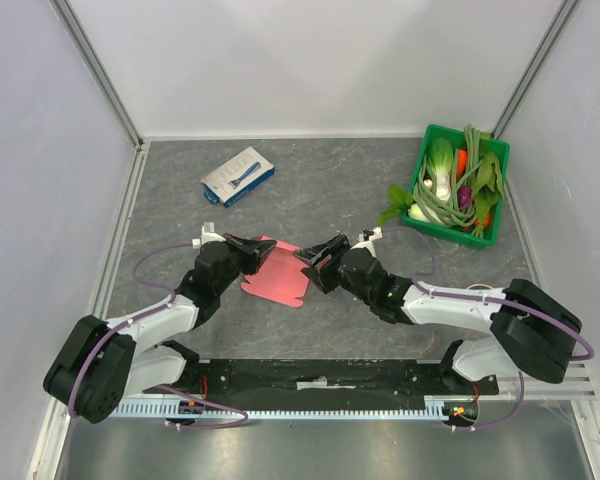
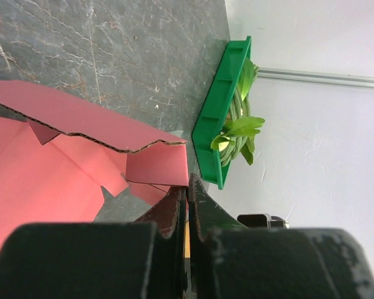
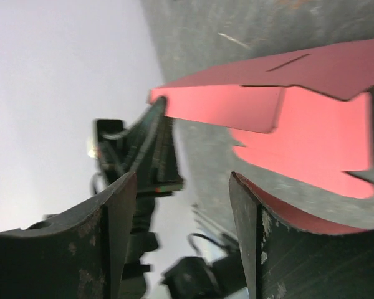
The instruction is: Fold the paper box
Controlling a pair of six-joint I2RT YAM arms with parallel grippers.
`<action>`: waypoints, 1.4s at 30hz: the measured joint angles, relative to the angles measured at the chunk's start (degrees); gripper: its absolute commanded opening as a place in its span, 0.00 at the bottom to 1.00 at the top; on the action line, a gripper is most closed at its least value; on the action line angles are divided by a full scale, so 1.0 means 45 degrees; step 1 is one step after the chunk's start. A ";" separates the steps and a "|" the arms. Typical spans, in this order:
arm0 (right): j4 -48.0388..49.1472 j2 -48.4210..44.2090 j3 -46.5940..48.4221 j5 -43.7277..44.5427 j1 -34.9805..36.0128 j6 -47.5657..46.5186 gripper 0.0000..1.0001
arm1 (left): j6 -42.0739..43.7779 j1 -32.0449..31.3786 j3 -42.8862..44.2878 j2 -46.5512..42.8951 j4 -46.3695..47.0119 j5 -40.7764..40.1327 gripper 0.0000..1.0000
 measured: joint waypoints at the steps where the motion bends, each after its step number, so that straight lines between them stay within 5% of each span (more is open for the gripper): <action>1: 0.0510 0.0170 -0.0015 0.0107 0.0015 0.0413 0.67 | 0.0000 0.0000 -0.0053 0.0024 0.0155 0.0005 0.02; 9: 0.3011 0.1219 -0.0204 0.1107 0.0049 0.2647 0.59 | -0.0005 0.0000 -0.0408 0.0427 0.1088 0.0039 0.02; 18: 0.2671 0.2030 0.0306 0.1069 0.0058 0.3463 0.59 | -0.0005 0.0000 -0.0413 0.0466 0.1379 0.0044 0.02; 25: 0.2773 0.2715 0.0321 0.1122 0.0058 0.3589 0.44 | -0.0005 0.0000 -0.0452 0.0461 0.1481 0.0053 0.02; 42: 0.3560 0.3585 0.0529 0.1365 -0.0073 0.3677 0.30 | -0.0015 0.0000 -0.0607 0.0452 0.1554 0.0044 0.02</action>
